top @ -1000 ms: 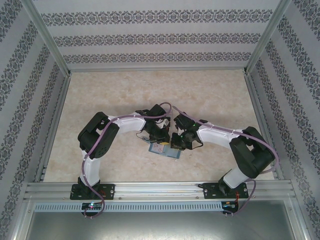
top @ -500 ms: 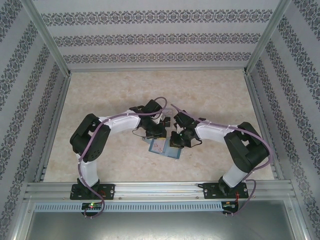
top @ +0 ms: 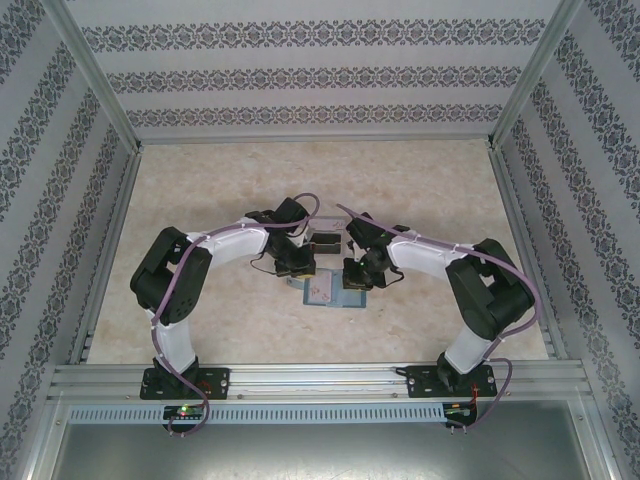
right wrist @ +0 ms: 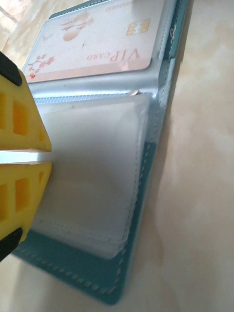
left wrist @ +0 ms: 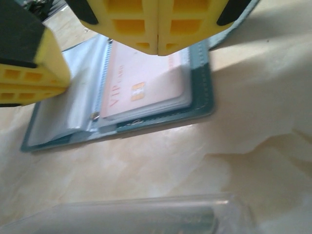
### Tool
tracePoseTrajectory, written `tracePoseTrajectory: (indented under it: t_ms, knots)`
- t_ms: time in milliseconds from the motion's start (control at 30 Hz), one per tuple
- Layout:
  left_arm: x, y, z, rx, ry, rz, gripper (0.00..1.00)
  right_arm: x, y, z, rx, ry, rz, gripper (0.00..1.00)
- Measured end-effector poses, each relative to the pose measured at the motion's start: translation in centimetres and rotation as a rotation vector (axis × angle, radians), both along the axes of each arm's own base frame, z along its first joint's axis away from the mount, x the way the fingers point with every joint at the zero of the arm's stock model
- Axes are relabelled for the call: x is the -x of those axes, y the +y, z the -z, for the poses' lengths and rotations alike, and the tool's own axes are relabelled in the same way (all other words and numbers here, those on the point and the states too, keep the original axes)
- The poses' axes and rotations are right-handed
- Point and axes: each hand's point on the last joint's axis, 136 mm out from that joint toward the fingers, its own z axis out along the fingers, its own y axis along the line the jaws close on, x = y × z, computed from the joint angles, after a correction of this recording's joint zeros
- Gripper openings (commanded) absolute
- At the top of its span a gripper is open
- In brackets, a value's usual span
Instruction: Take the credit cards out of the card holder
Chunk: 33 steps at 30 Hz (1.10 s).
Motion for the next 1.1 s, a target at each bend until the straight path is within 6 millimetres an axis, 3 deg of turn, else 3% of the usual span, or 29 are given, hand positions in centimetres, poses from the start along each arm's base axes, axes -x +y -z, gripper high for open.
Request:
tracePoseTrajectory:
  t_ms: [167,633,833,1100]
  knots:
    - [0.3,0.2,0.7,-0.015,0.012,0.018,0.0,-0.2,0.1,-1.5,-0.023,-0.028,0.021,0.2]
    - [1.1,0.5,1.8,-0.007,0.034,0.023,0.0,-1.9,4.4,-3.1,-0.227,-0.025,0.066,0.21]
    - [1.1,0.5,1.8,0.005,0.016,0.022,0.0,-1.9,5.7,-2.1,-0.254,0.008,0.056,0.21]
    - [1.1,0.7,1.6,-0.012,0.017,0.02,0.0,-1.3,4.5,-0.4,-0.214,0.042,0.08,0.24]
